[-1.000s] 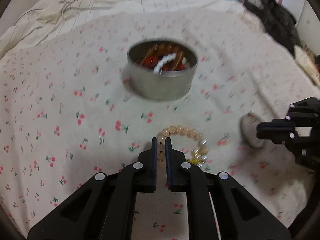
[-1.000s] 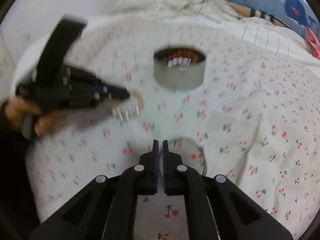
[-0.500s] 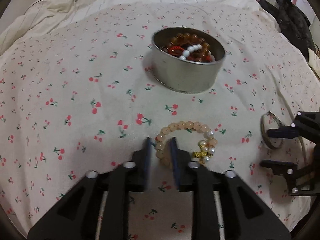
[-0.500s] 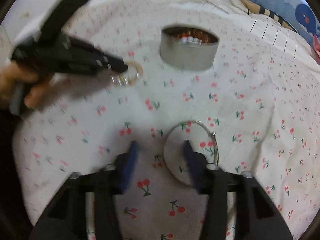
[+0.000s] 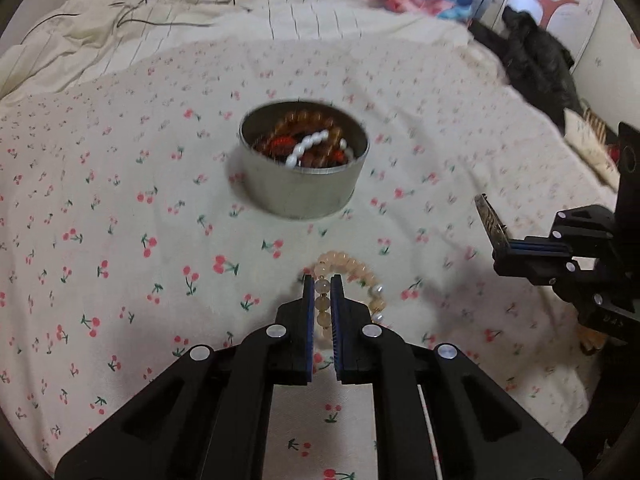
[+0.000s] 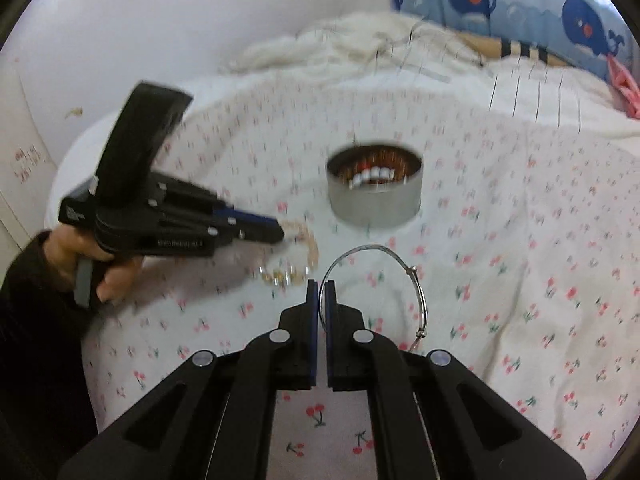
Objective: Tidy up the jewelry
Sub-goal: 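Carry the peach bead bracelet to the tin with the left tool while the right tool holds the bangle, then open the left tool to drop the peach bead bracelet into the tin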
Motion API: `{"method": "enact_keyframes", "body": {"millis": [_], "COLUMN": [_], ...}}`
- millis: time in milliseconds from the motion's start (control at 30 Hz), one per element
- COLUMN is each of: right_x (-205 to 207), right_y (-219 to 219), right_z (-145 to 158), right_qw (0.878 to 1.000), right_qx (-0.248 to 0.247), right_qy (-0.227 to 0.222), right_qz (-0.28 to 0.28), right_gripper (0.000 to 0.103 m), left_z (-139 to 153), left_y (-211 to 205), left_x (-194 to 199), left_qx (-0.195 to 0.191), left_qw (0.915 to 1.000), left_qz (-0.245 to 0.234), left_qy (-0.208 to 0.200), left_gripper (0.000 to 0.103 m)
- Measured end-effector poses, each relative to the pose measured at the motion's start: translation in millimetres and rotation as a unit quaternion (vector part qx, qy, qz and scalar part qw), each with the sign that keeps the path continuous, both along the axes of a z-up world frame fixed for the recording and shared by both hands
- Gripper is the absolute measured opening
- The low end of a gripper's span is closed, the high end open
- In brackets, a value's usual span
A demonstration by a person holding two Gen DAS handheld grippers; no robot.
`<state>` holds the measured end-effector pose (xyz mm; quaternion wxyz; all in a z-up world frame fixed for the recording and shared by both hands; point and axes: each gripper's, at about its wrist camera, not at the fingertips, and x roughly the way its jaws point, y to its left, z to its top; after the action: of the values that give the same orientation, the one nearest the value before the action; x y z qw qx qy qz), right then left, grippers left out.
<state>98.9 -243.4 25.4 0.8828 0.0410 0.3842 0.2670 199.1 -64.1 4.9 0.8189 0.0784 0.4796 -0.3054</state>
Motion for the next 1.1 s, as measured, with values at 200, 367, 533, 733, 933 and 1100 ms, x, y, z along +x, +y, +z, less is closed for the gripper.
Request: {"method": "enact_keyframes", "body": {"millis": [200,367,533,733,933,1100], "right_x": [0.9,2.5,5.7,7.2,8.7,8.3], "right_y": [-5.6,-5.0,-1.7,-5.4,-9.3,-8.3], "right_z": [3.0,0.9,-1.2,1.4,2.1,3.2], "right_qw": [1.0,0.999,0.999,0.999,0.999,0.999], "right_qx": [-0.005,-0.013,-0.013,-0.006,-0.006,-0.007], "right_qy": [-0.01,-0.013,-0.011,-0.011,-0.009,-0.011], "right_qz": [-0.025,-0.034,-0.034,-0.041,-0.048,-0.048], "right_gripper": [0.004,0.004,0.004,0.004,0.004,0.004], "left_z": [15.1,28.3,43.6,64.5,87.2,87.5], "left_y": [1.0,-3.1,-10.9,-22.8,-48.5,-59.9], "left_x": [-6.8,-16.0,-21.5,-13.7,7.4,31.7], "left_qx": [-0.03,-0.04,-0.041,-0.046,-0.046,-0.054], "left_qw": [0.9991,0.9971,0.9959,0.9949,0.9927,0.9935], "left_qz": [-0.004,-0.027,-0.035,-0.034,-0.039,-0.026], "left_qy": [-0.029,-0.058,-0.073,-0.083,-0.104,-0.097], "left_gripper": [0.007,0.007,0.007,0.007,0.007,0.007]}}
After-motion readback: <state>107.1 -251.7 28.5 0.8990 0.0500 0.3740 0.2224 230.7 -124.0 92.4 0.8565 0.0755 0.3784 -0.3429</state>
